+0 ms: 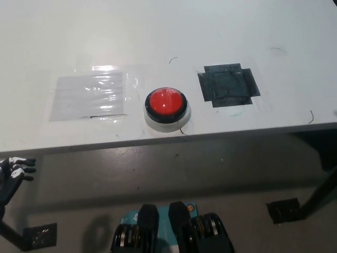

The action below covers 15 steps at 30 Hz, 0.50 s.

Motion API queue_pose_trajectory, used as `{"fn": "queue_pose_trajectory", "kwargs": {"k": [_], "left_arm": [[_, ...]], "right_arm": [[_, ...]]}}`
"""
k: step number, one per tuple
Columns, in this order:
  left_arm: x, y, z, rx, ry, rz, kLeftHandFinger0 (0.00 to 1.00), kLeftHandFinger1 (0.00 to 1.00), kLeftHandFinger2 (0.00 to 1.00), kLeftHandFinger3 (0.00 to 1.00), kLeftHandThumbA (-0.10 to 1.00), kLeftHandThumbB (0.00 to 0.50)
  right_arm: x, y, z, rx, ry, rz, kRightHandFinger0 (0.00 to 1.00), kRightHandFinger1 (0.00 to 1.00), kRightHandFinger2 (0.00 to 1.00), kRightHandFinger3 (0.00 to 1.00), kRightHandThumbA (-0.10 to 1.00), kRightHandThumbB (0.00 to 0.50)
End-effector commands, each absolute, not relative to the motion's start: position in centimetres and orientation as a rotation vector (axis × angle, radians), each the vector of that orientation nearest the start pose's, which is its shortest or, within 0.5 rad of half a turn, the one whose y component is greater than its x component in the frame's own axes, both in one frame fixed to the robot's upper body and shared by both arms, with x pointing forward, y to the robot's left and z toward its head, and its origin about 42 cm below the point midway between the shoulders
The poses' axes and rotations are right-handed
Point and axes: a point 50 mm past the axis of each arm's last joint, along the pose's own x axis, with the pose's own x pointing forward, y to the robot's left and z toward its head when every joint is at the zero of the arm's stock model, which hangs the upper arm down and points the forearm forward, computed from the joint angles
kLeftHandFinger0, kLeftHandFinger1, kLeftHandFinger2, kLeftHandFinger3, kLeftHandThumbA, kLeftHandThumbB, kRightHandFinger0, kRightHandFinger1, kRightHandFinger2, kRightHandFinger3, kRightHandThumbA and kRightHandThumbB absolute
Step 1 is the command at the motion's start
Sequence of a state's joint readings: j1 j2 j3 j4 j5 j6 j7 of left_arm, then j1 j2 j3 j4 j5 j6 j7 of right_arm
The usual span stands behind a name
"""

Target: The robot uses its right hand to make a fist and press the red button kept in the middle of the desk

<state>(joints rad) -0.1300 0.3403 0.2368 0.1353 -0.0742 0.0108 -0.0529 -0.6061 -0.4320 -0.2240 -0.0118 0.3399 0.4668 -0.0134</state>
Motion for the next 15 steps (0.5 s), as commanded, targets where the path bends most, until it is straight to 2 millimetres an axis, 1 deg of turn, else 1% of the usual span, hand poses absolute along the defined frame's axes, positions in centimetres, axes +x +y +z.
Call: {"fn": "queue_pose_trajectory", "kwargs": {"k": [1, 2, 3, 4, 5, 6, 7, 8, 9, 10, 11, 12, 13, 14, 15], "left_arm": [[32.1, 39.2, 15.4, 0.259, -0.091, 0.189, 0.57, 0.58, 0.64, 0.65, 0.52, 0.000], [32.1, 39.2, 15.4, 0.255, -0.098, 0.186, 0.57, 0.59, 0.64, 0.65, 0.52, 0.000], [32.1, 39.2, 15.3, 0.251, -0.096, 0.184, 0.54, 0.57, 0.63, 0.65, 0.51, 0.008], [32.1, 39.2, 15.2, 0.248, -0.094, 0.181, 0.53, 0.56, 0.63, 0.65, 0.51, 0.007], [32.1, 39.2, 15.1, 0.244, -0.086, 0.185, 0.52, 0.55, 0.62, 0.64, 0.51, 0.014], [32.1, 39.2, 15.1, 0.250, -0.094, 0.182, 0.52, 0.55, 0.61, 0.64, 0.51, 0.001], [31.9, 39.3, 15.0, 0.253, -0.094, 0.181, 0.53, 0.55, 0.61, 0.63, 0.50, 0.000], [31.8, 39.3, 15.0, 0.254, -0.094, 0.180, 0.53, 0.55, 0.61, 0.63, 0.50, 0.000], [31.9, 39.3, 15.0, 0.256, -0.089, 0.189, 0.54, 0.58, 0.63, 0.65, 0.51, 0.013], [31.9, 39.3, 15.0, 0.256, -0.089, 0.189, 0.54, 0.58, 0.63, 0.65, 0.51, 0.013], [31.8, 39.3, 15.0, 0.253, -0.086, 0.189, 0.54, 0.58, 0.64, 0.67, 0.52, 0.017], [31.7, 39.1, 14.7, 0.257, -0.076, 0.184, 0.53, 0.56, 0.63, 0.65, 0.53, 0.021], [31.7, 39.1, 14.7, 0.257, -0.075, 0.184, 0.53, 0.56, 0.63, 0.64, 0.54, 0.022], [31.7, 39.1, 14.8, 0.256, -0.072, 0.182, 0.54, 0.57, 0.63, 0.65, 0.54, 0.022], [31.7, 39.1, 14.7, 0.258, -0.077, 0.178, 0.54, 0.58, 0.64, 0.65, 0.55, 0.028]], "right_arm": [[44.6, -33.2, 39.4, -0.008, -0.331, 0.012, 1.00, 1.00, 1.00, 1.00, 0.94, 0.211], [45.5, -31.5, 41.3, -0.019, -0.365, 0.040, 1.00, 1.00, 1.00, 1.00, 0.95, 0.210], [45.9, -30.6, 42.1, -0.021, -0.377, 0.061, 0.98, 1.00, 1.00, 1.00, 0.96, 0.200], [46.3, -29.5, 42.9, -0.025, -0.389, 0.085, 0.97, 1.00, 1.00, 1.00, 0.96, 0.203], [46.8, -28.5, 43.5, -0.011, -0.395, 0.096, 0.93, 1.00, 1.00, 1.00, 0.94, 0.191], [47.3, -27.8, 43.9, 0.007, -0.395, 0.108, 0.90, 1.00, 0.98, 0.97, 0.93, 0.190], [47.9, -27.3, 43.9, 0.010, -0.387, 0.116, 0.88, 1.00, 0.93, 0.94, 0.93, 0.206], [48.2, -27.0, 43.8, 0.010, -0.384, 0.120, 0.86, 0.98, 0.91, 0.91, 0.93, 0.211], [48.9, -25.1, 44.7, 0.023, -0.404, 0.137, 0.78, 0.88, 0.80, 0.82, 0.92, 0.252], [49.0, -25.1, 44.7, 0.023, -0.404, 0.137, 0.77, 0.88, 0.79, 0.81, 0.92, 0.253], [49.0, -24.0, 45.3, 0.036, -0.410, 0.147, 0.75, 0.82, 0.73, 0.77, 0.92, 0.259], [49.5, -22.1, 45.9, 0.067, -0.416, 0.174, 0.64, 0.65, 0.55, 0.62, 0.89, 0.286], [49.6, -22.1, 45.9, 0.067, -0.416, 0.173, 0.62, 0.60, 0.50, 0.60, 0.89, 0.285], [49.8, -21.1, 46.3, 0.084, -0.422, 0.184, 0.55, 0.49, 0.39, 0.50, 0.87, 0.294], [50.1, -19.2, 46.8, 0.096, -0.421, 0.202, 0.38, 0.29, 0.25, 0.42, 0.86, 0.296]]}}
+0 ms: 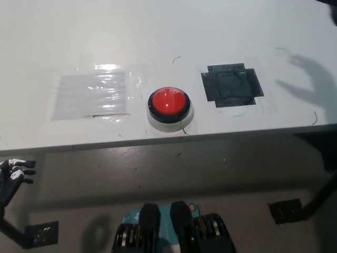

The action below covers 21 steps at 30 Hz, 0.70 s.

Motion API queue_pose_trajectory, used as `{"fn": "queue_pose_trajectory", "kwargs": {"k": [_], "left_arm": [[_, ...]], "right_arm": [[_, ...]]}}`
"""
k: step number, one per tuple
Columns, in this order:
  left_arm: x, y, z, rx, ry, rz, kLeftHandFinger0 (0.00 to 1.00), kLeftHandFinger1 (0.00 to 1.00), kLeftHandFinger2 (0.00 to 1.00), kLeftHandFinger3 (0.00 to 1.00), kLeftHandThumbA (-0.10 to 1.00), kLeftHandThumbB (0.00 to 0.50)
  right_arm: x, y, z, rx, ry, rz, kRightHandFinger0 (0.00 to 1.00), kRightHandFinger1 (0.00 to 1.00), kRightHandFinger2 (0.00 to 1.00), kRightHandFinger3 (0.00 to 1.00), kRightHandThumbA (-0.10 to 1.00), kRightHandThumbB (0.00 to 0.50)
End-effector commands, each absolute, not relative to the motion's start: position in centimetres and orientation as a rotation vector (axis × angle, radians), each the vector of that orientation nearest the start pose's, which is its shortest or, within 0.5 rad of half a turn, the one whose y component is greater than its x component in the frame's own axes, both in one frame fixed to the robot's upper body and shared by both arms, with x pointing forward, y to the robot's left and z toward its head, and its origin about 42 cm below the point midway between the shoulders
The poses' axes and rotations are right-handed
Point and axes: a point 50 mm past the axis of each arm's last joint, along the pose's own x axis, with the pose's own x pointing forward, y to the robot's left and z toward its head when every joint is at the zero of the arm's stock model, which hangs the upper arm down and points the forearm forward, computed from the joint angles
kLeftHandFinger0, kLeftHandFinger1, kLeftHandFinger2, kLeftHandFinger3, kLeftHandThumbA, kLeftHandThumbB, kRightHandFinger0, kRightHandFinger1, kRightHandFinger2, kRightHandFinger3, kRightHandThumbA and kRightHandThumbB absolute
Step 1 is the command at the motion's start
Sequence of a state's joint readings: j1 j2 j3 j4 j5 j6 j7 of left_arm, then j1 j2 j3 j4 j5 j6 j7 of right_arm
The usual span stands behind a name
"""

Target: The robot uses its right hand to make a fist and press the red button kept in the middle of the desk

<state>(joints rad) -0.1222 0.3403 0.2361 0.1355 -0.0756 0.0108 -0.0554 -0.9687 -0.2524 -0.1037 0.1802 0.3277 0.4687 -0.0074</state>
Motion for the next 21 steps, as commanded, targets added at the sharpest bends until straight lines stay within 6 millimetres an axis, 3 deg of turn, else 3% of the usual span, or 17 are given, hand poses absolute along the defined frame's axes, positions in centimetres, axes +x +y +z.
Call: {"fn": "queue_pose_trajectory", "kwargs": {"k": [1, 3, 4, 5, 6, 9, 10, 11, 16, 21], "left_arm": [[31.7, 39.1, 14.7, 0.249, -0.071, 0.182, 0.55, 0.59, 0.65, 0.65, 0.55, 0.037], [31.7, 39.1, 14.8, 0.256, -0.066, 0.183, 0.57, 0.61, 0.67, 0.66, 0.55, 0.027], [31.7, 39.1, 14.8, 0.253, -0.069, 0.182, 0.56, 0.60, 0.66, 0.65, 0.55, 0.025], [31.7, 39.1, 14.7, 0.256, -0.070, 0.183, 0.58, 0.61, 0.67, 0.65, 0.54, 0.016], [31.8, 38.8, 14.7, 0.257, -0.079, 0.173, 0.59, 0.61, 0.67, 0.65, 0.53, 0.017], [31.8, 38.8, 14.6, 0.262, -0.085, 0.171, 0.56, 0.59, 0.65, 0.64, 0.54, 0.017], [31.9, 38.9, 14.5, 0.252, -0.085, 0.167, 0.55, 0.57, 0.63, 0.62, 0.54, 0.015], [31.9, 38.9, 14.5, 0.251, -0.085, 0.166, 0.54, 0.57, 0.63, 0.62, 0.54, 0.015], [32.2, 38.6, 14.6, 0.237, -0.087, 0.170, 0.47, 0.51, 0.57, 0.59, 0.50, 0.003], [32.3, 38.4, 14.6, 0.233, -0.086, 0.167, 0.51, 0.54, 0.59, 0.61, 0.50, 0.000]], "right_arm": [[50.2, -18.0, 47.0, 0.103, -0.421, 0.209, 0.28, 0.15, 0.15, 0.35, 0.85, 0.281], [50.6, -16.9, 47.1, 0.110, -0.416, 0.211, 0.17, 0.02, 0.03, 0.23, 0.85, 0.268], [50.7, -16.1, 47.2, 0.112, -0.418, 0.224, 0.09, 0.00, 0.01, 0.16, 0.86, 0.259], [50.9, -14.7, 47.3, 0.128, -0.424, 0.248, 0.00, 0.00, 0.00, 0.01, 0.87, 0.218], [51.0, -13.8, 47.5, 0.131, -0.428, 0.248, 0.00, 0.00, 0.00, 0.00, 0.87, 0.238], [51.0, -11.7, 48.0, 0.137, -0.427, 0.269, 0.00, 0.00, 0.08, 0.06, 0.90, 0.233], [50.8, -10.2, 48.1, 0.142, -0.421, 0.305, 0.00, 0.00, 0.09, 0.09, 0.93, 0.214], [50.8, -10.0, 48.1, 0.142, -0.421, 0.308, 0.00, 0.00, 0.13, 0.19, 0.93, 0.211], [49.9, -5.4, 47.2, 0.121, -0.407, 0.430, 0.00, 0.00, 0.22, 0.32, 0.89, 0.188], [49.6, -3.2, 45.9, 0.111, -0.392, 0.460, 0.00, 0.00, 0.27, 0.34, 0.91, 0.216]]}}
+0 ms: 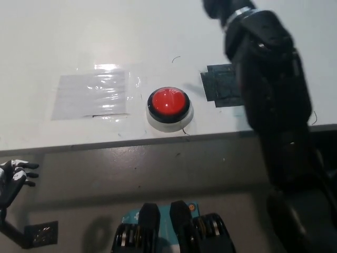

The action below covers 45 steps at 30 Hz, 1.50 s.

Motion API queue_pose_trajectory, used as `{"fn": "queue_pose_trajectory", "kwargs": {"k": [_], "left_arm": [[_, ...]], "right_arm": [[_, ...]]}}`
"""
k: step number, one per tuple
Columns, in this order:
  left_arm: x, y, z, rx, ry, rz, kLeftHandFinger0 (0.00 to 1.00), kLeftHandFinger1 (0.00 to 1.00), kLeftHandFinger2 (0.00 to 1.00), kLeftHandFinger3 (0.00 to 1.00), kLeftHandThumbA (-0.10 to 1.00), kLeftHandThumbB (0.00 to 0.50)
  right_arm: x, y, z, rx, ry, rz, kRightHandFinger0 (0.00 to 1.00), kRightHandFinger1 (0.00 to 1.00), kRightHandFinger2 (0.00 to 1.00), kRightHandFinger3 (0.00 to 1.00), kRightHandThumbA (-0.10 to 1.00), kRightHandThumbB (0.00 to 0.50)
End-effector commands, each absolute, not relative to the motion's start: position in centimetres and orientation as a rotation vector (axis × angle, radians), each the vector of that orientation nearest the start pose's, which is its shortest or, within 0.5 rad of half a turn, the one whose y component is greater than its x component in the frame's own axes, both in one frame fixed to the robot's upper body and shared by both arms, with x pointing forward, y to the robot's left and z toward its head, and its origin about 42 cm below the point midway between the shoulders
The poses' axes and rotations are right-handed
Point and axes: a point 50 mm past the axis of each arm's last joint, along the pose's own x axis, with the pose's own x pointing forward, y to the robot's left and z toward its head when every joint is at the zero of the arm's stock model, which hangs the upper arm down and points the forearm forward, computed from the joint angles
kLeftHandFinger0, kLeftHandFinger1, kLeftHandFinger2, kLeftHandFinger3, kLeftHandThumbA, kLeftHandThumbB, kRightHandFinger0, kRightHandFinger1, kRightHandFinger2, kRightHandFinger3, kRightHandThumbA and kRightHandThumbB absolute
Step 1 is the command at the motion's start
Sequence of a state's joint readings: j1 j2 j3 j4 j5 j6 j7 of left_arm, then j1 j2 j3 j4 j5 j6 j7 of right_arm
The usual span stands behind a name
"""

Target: The robot uses its right hand to make a fist and press the red button kept in the middle of the desk

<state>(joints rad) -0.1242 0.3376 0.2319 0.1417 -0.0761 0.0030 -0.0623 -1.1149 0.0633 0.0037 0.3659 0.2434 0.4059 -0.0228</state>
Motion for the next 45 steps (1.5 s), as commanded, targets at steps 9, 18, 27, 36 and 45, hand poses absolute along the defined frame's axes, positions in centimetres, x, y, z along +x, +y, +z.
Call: {"fn": "queue_pose_trajectory", "kwargs": {"k": [9, 18, 27, 36, 45], "left_arm": [[33.0, 38.0, 15.1, 0.236, -0.096, 0.153, 0.53, 0.56, 0.62, 0.63, 0.54, 0.035], [33.4, 37.7, 15.4, 0.251, -0.112, 0.143, 0.50, 0.52, 0.57, 0.59, 0.55, 0.038], [33.8, 37.8, 15.6, 0.242, -0.120, 0.151, 0.49, 0.51, 0.58, 0.61, 0.54, 0.028], [34.1, 37.8, 16.1, 0.245, -0.137, 0.149, 0.50, 0.52, 0.59, 0.62, 0.53, 0.019], [34.8, 38.0, 17.5, 0.259, -0.156, 0.149, 0.53, 0.55, 0.61, 0.63, 0.51, 0.000]], "right_arm": [[50.1, 0.1, 38.5, 0.176, -0.255, 0.533, 0.00, 0.00, 0.31, 0.41, 0.91, 0.106], [50.7, -0.2, 31.4, 0.206, -0.146, 0.511, 0.00, 0.00, 0.29, 0.43, 0.85, 0.128], [50.8, -1.8, 26.1, 0.233, -0.068, 0.471, 0.00, 0.00, 0.20, 0.29, 0.85, 0.097], [50.0, -2.9, 23.6, 0.257, -0.009, 0.443, 0.00, 0.00, 0.23, 0.31, 0.85, 0.071], [49.4, -3.4, 20.6, 0.284, 0.111, 0.418, 0.00, 0.00, 0.27, 0.34, 0.88, 0.072]]}}
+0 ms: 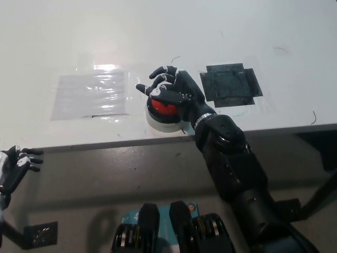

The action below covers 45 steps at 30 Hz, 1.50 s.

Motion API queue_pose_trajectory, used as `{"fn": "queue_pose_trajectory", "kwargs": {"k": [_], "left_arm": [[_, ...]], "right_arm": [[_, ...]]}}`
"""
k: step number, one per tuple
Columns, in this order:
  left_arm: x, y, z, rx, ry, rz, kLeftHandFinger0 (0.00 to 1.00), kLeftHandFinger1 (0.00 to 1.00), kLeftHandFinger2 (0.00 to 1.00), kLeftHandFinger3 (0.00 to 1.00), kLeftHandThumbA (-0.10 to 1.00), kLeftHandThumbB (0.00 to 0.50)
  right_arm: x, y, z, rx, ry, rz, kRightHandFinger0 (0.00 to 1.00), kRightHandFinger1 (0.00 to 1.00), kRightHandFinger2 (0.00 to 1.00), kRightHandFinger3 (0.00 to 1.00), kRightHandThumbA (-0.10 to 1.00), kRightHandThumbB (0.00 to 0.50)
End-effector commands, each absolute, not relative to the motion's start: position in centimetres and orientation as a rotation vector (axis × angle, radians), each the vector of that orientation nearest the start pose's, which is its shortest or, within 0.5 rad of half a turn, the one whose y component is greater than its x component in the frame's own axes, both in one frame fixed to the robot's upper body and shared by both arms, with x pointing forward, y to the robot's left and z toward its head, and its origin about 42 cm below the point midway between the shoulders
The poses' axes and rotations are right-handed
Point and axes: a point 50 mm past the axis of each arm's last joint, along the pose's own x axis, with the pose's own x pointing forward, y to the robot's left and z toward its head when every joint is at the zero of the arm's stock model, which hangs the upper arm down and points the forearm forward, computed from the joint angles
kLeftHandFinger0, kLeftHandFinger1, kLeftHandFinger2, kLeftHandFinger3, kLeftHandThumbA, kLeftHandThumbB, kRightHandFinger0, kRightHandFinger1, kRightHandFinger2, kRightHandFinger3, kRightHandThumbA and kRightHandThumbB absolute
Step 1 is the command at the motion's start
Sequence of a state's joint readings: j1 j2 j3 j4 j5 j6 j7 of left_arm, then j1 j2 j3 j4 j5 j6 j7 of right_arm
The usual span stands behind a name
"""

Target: The robot uses its right hand to make a fist and press the red button kept in the middle of the desk

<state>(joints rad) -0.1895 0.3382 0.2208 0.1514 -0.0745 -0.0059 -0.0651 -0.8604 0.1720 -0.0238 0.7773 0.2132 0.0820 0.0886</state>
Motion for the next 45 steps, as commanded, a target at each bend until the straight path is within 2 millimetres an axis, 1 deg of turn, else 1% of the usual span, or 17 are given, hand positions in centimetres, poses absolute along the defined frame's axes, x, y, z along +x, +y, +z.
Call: {"fn": "queue_pose_trajectory", "kwargs": {"k": [1, 4, 8, 11, 16, 18, 20, 22, 23, 25, 29, 31, 34, 37, 42, 44, 45], "left_arm": [[34.9, 38.0, 17.6, 0.261, -0.159, 0.147, 0.52, 0.54, 0.60, 0.61, 0.51, 0.000], [35.1, 38.0, 17.7, 0.254, -0.156, 0.152, 0.45, 0.48, 0.55, 0.58, 0.50, 0.000], [35.1, 38.1, 17.8, 0.238, -0.161, 0.150, 0.41, 0.45, 0.52, 0.56, 0.48, 0.000], [35.1, 38.1, 17.8, 0.238, -0.161, 0.150, 0.50, 0.53, 0.59, 0.60, 0.49, 0.002], [35.2, 38.2, 17.7, 0.231, -0.150, 0.152, 0.39, 0.44, 0.51, 0.55, 0.50, 0.005], [34.9, 38.2, 17.3, 0.233, -0.150, 0.150, 0.42, 0.45, 0.52, 0.55, 0.49, 0.000], [34.8, 38.1, 17.4, 0.239, -0.154, 0.152, 0.45, 0.47, 0.54, 0.57, 0.48, 0.000], [34.6, 38.2, 17.2, 0.251, -0.149, 0.152, 0.48, 0.51, 0.58, 0.60, 0.50, 0.000], [34.4, 38.3, 17.1, 0.249, -0.141, 0.154, 0.52, 0.53, 0.59, 0.61, 0.51, 0.011], [34.3, 38.3, 16.9, 0.247, -0.139, 0.154, 0.51, 0.51, 0.58, 0.61, 0.51, 0.011], [33.9, 38.5, 16.7, 0.247, -0.103, 0.166, 0.51, 0.54, 0.61, 0.64, 0.55, 0.033], [33.7, 38.6, 16.6, 0.259, -0.122, 0.160, 0.47, 0.50, 0.55, 0.58, 0.51, 0.010], [33.7, 38.6, 16.3, 0.246, -0.125, 0.159, 0.44, 0.46, 0.52, 0.55, 0.50, 0.010], [33.7, 38.6, 16.3, 0.263, -0.115, 0.161, 0.48, 0.51, 0.57, 0.59, 0.52, 0.008], [33.6, 38.6, 16.3, 0.246, -0.116, 0.159, 0.50, 0.52, 0.58, 0.59, 0.49, 0.000], [33.2, 38.8, 16.0, 0.265, -0.109, 0.161, 0.50, 0.52, 0.59, 0.59, 0.50, 0.000], [33.2, 38.7, 16.0, 0.260, -0.108, 0.162, 0.53, 0.54, 0.61, 0.60, 0.51, 0.003]], "right_arm": [[49.4, -3.5, 20.7, 0.286, 0.111, 0.417, 0.00, 0.00, 0.26, 0.33, 0.87, 0.071], [48.9, -3.7, 18.6, 0.305, 0.187, 0.395, 0.00, 0.00, 0.26, 0.36, 0.85, 0.036], [48.8, -4.0, 17.6, 0.309, 0.207, 0.391, 0.00, 0.00, 0.28, 0.43, 0.85, 0.049], [48.9, -4.1, 17.7, 0.303, 0.210, 0.390, 0.00, 0.00, 0.29, 0.47, 0.86, 0.075], [49.2, -3.9, 18.5, 0.288, 0.193, 0.397, 0.00, 0.00, 0.29, 0.45, 0.85, 0.057], [49.1, -3.7, 18.8, 0.288, 0.192, 0.396, 0.00, 0.00, 0.29, 0.45, 0.84, 0.087], [49.2, -3.6, 19.3, 0.288, 0.178, 0.400, 0.00, 0.00, 0.29, 0.44, 0.84, 0.072], [49.7, -3.3, 20.8, 0.297, 0.162, 0.401, 0.00, 0.00, 0.28, 0.43, 0.83, 0.092], [50.1, -3.1, 22.6, 0.308, 0.127, 0.411, 0.00, 0.00, 0.29, 0.45, 0.82, 0.095], [50.6, -3.1, 24.4, 0.298, 0.079, 0.428, 0.00, 0.00, 0.29, 0.44, 0.82, 0.114], [51.0, -3.0, 27.9, 0.305, 0.032, 0.452, 0.00, 0.00, 0.28, 0.40, 0.83, 0.097], [51.3, -3.2, 31.0, 0.317, -0.025, 0.465, 0.00, 0.00, 0.26, 0.37, 0.82, 0.094], [51.2, -3.5, 33.3, 0.303, -0.057, 0.456, 0.00, 0.00, 0.27, 0.38, 0.82, 0.100], [51.0, -4.4, 36.6, 0.299, -0.122, 0.457, 0.00, 0.00, 0.31, 0.45, 0.83, 0.121], [50.6, -6.5, 39.1, 0.316, -0.169, 0.441, 0.00, 0.00, 0.31, 0.45, 0.85, 0.145], [50.4, -7.2, 39.1, 0.328, -0.162, 0.429, 0.00, 0.00, 0.32, 0.47, 0.85, 0.147], [50.4, -9.0, 39.9, 0.338, -0.186, 0.391, 0.00, 0.00, 0.31, 0.46, 0.84, 0.150]]}}
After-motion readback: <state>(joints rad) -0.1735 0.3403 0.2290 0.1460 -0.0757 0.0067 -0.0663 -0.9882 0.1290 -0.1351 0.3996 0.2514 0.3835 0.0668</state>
